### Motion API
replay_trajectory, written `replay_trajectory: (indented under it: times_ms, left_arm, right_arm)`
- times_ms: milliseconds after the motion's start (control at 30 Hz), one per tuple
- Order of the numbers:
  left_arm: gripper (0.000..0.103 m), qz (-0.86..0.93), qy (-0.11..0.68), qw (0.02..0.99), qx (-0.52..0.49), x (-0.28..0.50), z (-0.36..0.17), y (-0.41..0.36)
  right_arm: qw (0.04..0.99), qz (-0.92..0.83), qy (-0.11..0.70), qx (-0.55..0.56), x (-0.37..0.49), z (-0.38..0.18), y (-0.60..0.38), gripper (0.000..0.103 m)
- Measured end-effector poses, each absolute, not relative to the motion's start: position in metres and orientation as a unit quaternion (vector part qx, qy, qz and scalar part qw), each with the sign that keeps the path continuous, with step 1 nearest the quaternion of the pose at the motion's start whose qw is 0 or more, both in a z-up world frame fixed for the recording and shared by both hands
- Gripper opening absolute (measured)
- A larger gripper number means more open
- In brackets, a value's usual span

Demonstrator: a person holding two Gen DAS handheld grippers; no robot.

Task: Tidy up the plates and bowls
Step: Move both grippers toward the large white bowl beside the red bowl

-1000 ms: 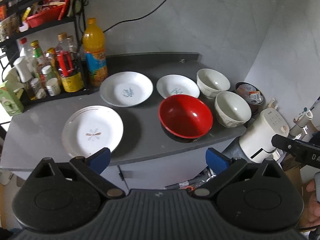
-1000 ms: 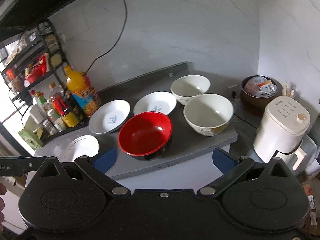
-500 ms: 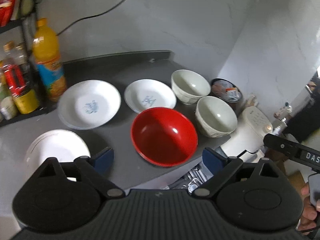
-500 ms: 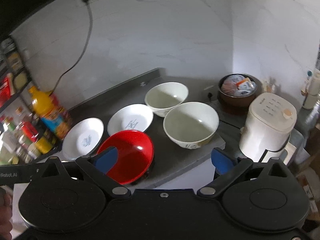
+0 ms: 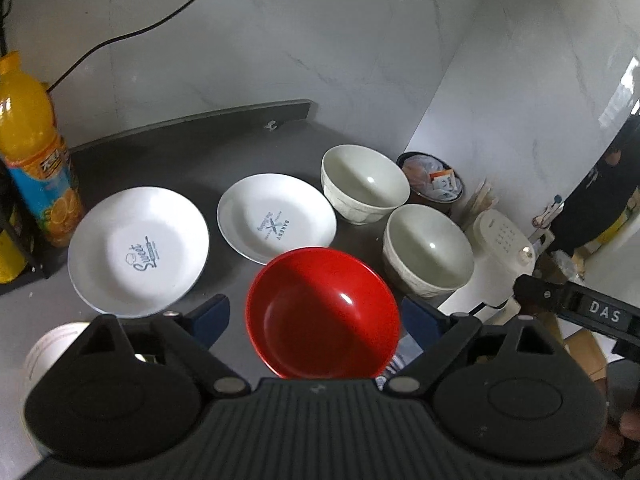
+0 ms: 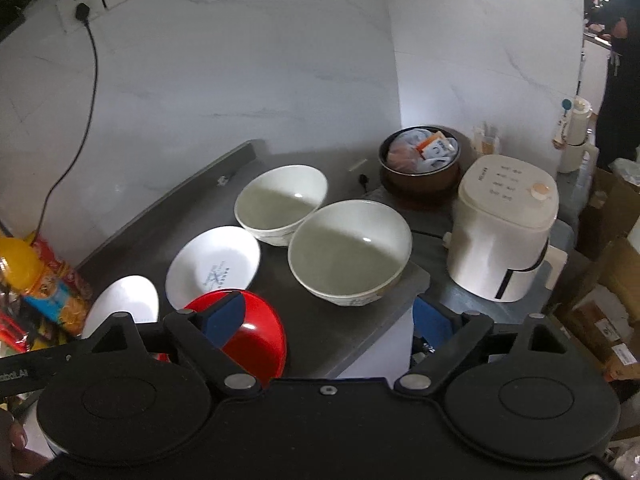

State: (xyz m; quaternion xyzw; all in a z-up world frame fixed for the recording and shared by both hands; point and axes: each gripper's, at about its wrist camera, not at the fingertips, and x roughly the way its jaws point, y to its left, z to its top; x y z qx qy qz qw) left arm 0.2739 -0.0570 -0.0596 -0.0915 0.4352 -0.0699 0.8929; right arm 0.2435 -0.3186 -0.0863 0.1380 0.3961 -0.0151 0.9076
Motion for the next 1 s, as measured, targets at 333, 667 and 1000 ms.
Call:
replay_trajectory:
  times_ms: [333,667,1000]
  left_arm:
    - [0.095,-0.120,0.445,0.884,-0.080,0.295,-0.070,-0.092]
    - [0.094,-0.121,0.457,0.879,-0.069,0.338,-0.084,-0.129]
    - [0.084,-0.088,0.496,0.860,-0.079,0.400,-0.124,-0.163]
  right_arm:
    - [0.901,-0.037,0.404,0.152,0.256,-0.095,-0.329,0.091]
    - [0.893,-0.032,0.413,0.176,0.291,-0.120,-0.363,0.090]
    - [0.870,0.003,0.449,0.202,0.342,-0.164,-0.391,0.069]
